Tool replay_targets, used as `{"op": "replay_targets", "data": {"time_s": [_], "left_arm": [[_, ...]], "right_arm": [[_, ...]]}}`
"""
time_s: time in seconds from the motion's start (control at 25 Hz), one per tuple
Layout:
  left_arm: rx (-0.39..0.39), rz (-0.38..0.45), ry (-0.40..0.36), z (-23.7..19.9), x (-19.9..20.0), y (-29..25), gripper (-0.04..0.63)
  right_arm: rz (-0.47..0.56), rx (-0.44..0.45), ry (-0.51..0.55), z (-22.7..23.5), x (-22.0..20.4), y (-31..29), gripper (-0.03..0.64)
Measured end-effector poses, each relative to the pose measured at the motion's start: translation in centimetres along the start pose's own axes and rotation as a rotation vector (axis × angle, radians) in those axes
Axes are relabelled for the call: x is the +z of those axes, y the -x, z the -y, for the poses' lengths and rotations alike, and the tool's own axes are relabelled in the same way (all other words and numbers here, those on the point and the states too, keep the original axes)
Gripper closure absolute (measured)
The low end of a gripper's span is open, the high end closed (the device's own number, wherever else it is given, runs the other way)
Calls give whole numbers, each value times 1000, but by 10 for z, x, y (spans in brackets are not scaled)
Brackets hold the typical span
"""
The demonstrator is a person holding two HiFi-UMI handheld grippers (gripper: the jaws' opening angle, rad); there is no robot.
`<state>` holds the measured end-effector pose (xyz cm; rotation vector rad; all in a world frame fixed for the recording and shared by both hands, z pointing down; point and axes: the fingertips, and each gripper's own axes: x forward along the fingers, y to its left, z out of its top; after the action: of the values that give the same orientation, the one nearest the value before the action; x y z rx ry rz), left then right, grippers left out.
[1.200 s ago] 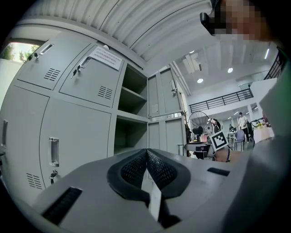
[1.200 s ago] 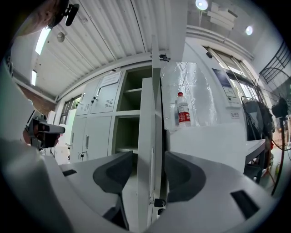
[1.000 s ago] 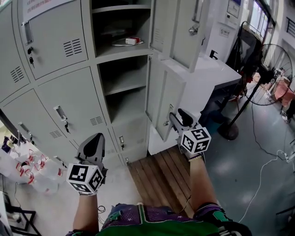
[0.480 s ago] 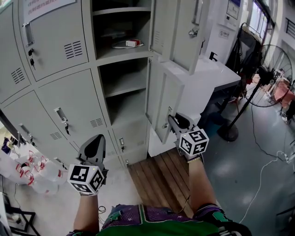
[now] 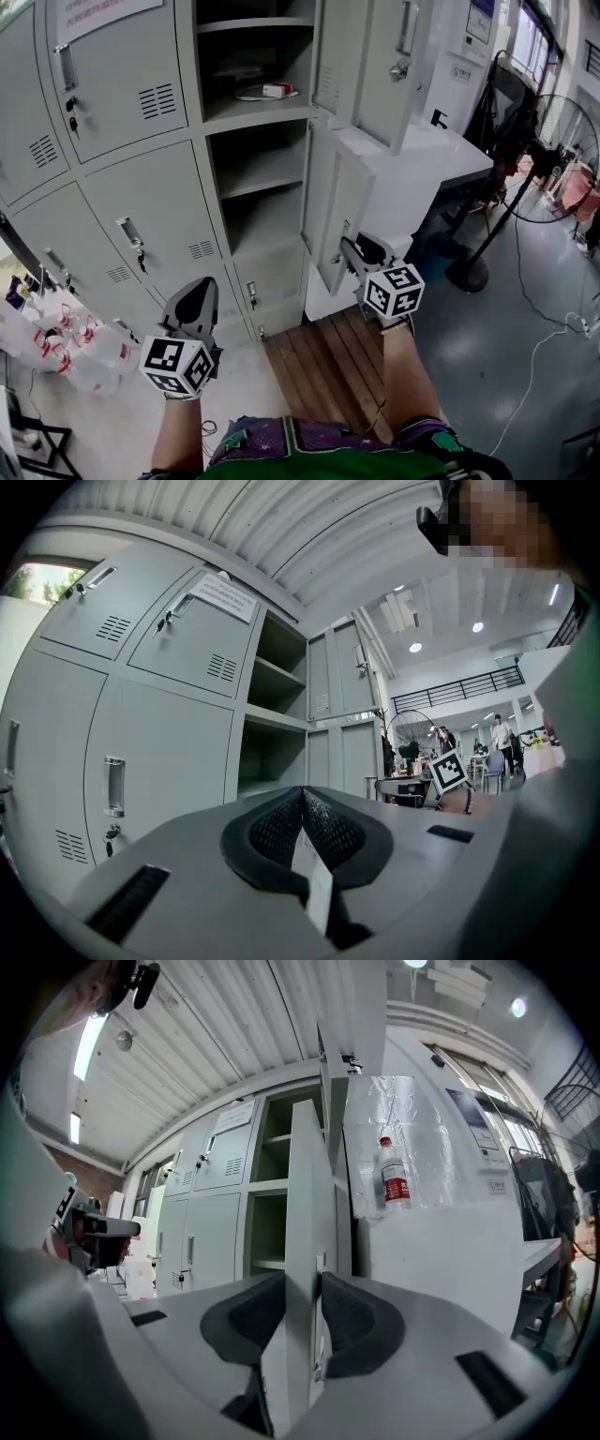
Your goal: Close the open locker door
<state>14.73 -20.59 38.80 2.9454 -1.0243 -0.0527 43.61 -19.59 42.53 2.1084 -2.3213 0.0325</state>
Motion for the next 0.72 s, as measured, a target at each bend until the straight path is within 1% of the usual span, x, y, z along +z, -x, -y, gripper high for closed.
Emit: {"op": "replay_targets", "data": {"time_s": [0.08, 0.2, 0.28, 0.52, 0.72], "left_arm": [[1, -1, -1, 1, 0, 1, 574], [-4, -8, -4, 4, -2, 1, 574], [-9, -12, -6, 7, -3, 1, 574], [-12, -9, -11, 10, -1, 3, 574], [-3, -9, -1, 11, 0, 5, 574]], "right_arm": [[-10, -16, -10, 1, -1, 1, 494], [-30, -64, -20, 6, -6, 1, 511], [-47, -72, -25, 7, -13, 0, 511], [-49, -26, -21, 2, -17, -2, 503], [-65, 51, -3, -12, -17, -7, 479]]}}
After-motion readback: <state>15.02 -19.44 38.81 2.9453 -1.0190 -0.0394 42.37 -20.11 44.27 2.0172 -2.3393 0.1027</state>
